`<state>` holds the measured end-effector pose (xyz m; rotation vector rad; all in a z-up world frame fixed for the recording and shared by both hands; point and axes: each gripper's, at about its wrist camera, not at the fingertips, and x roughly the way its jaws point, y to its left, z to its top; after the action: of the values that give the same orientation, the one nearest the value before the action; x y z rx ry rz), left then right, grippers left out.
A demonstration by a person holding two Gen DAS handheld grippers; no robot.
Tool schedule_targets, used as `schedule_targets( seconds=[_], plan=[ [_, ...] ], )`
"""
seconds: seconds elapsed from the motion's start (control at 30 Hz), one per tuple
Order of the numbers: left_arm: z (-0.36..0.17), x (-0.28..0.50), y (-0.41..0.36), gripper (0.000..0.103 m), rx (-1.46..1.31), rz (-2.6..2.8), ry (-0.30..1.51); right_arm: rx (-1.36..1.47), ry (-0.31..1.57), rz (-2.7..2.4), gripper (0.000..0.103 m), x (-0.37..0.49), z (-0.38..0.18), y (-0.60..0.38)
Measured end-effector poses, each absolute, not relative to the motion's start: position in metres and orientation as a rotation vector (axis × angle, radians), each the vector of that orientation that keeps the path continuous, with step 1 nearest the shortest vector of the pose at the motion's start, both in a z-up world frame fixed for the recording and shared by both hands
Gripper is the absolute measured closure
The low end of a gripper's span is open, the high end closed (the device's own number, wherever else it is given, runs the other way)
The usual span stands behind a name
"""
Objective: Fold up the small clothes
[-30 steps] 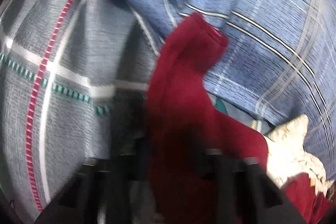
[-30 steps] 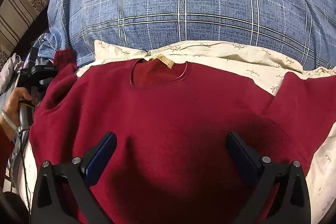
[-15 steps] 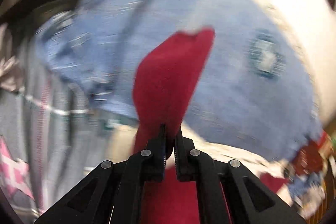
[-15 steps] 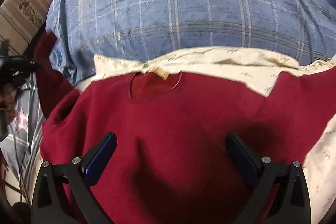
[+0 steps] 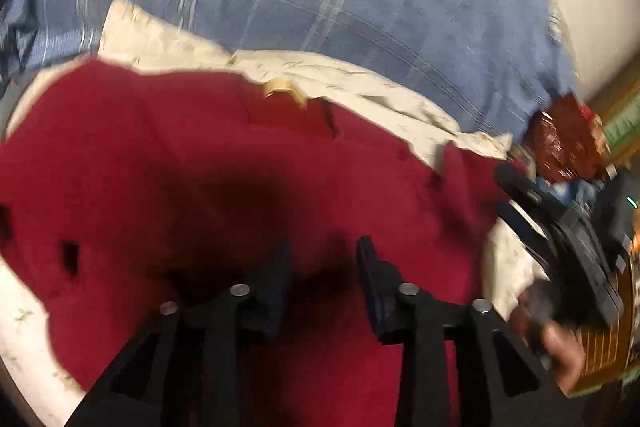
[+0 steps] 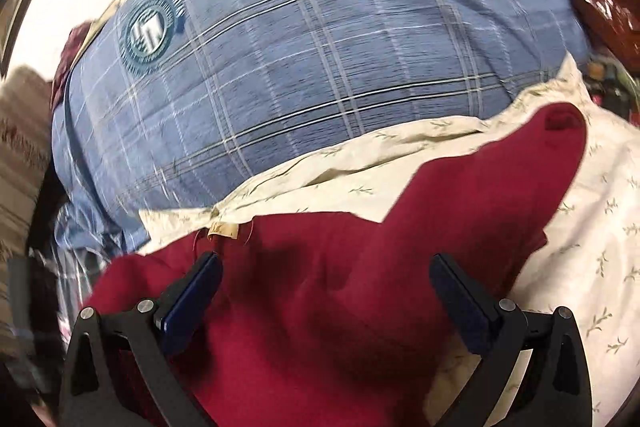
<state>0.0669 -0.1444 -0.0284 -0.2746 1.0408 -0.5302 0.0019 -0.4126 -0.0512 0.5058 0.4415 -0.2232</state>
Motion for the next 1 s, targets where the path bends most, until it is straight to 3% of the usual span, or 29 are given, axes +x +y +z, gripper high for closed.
schedule_targets(
  seconds=[0.03, 0.13, 0.33, 0.4, 0.43, 0.47, 0.57, 0.77, 0.87, 1.0],
  plan=[
    [-0.021, 0.064, -0.142, 0.05, -0.254, -0.523, 1.009, 0.515, 0.438, -0.22, 0.0, 0.001, -0.051, -0.414],
    [0.006, 0.038, -0.117, 0.034, -0.188, -0.41, 0.843, 0.534, 0.428, -0.188, 0.0, -0.002, -0.049, -0.415],
    [-0.019, 0.044, -0.078, 0.032, -0.131, -0.118, 0.818, 0.473, 0.501, -0.097, 0.002, 0.026, -0.055, -0.394],
    [-0.032, 0.047, -0.066, 0.032, -0.151, -0.11, 0.876, 0.417, 0.593, -0.086, 0.011, 0.051, -0.066, -0.382],
    [-0.039, 0.054, -0.065, 0.032, -0.146, -0.103, 0.904, 0.392, 0.63, -0.085, 0.03, 0.06, -0.071, -0.378],
    [-0.046, 0.059, -0.065, 0.032, -0.137, -0.088, 0.937, 0.362, 0.67, -0.077, 0.064, 0.071, -0.077, -0.373],
    [-0.054, 0.075, -0.054, 0.032, -0.137, -0.053, 0.965, 0.312, 0.679, -0.092, 0.099, 0.073, -0.07, -0.368],
    [-0.054, 0.087, -0.035, 0.031, -0.155, 0.06, 0.985, 0.243, 0.464, -0.176, 0.099, 0.014, -0.013, -0.39],
    [-0.058, 0.09, -0.038, 0.033, -0.145, 0.071, 0.996, 0.271, 0.497, -0.294, 0.098, 0.016, -0.021, -0.416],
    [-0.045, 0.079, -0.035, 0.033, -0.147, 0.061, 0.964, 0.281, 0.652, -0.413, 0.087, 0.033, -0.052, -0.433]
  ],
)
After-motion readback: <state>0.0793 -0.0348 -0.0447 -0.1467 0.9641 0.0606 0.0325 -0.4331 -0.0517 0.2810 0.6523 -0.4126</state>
